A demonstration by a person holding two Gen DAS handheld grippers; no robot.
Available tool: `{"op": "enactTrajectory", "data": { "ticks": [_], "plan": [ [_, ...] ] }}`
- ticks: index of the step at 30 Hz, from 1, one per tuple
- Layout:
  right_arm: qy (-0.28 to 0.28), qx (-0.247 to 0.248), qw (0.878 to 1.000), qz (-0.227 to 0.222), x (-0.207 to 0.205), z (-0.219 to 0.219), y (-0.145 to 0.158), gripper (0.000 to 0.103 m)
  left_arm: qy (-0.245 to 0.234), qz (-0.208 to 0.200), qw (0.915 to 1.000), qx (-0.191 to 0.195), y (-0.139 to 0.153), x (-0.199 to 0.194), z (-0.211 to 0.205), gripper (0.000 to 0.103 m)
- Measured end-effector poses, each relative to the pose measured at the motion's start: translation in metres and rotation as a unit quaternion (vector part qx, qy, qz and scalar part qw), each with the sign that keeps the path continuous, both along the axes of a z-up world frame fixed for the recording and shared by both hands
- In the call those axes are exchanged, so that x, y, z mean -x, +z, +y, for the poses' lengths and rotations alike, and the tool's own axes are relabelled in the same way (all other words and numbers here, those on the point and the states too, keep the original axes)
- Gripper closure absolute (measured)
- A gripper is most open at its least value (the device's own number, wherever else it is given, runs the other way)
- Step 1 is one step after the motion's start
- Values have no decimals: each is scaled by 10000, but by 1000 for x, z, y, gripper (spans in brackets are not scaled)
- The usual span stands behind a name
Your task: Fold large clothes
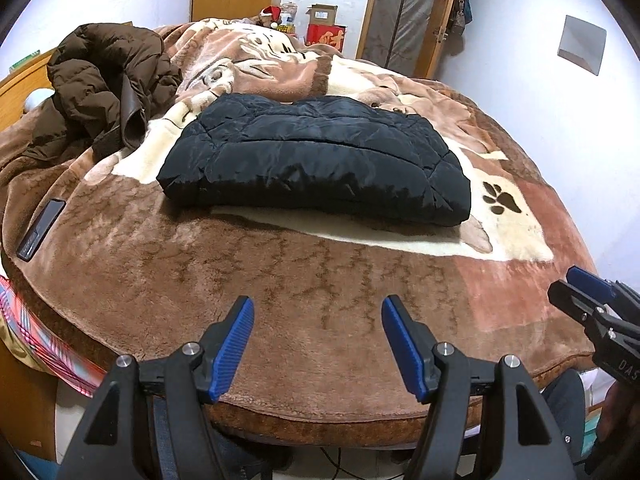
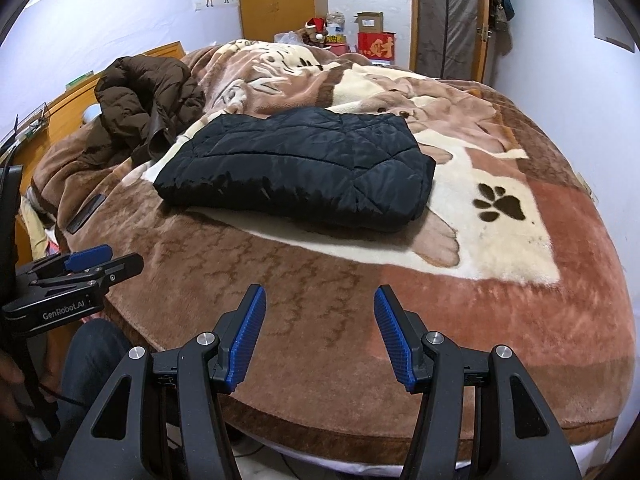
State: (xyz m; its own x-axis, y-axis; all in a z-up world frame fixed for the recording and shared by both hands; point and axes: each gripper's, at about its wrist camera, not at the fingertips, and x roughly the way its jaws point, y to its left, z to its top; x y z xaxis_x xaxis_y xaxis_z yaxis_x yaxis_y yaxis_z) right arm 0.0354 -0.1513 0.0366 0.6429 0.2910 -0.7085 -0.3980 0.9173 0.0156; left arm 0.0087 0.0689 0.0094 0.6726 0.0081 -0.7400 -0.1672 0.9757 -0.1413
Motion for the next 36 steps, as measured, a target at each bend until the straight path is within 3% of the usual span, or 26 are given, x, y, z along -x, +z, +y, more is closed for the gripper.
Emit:
{"op": "enactTrajectory", "data": {
  "ticks": [36],
  "plan": [
    [-3,69,9999,81,-2,2,-4,46,-46,-7,10000,31,2,0,-5,35]
  ]
}}
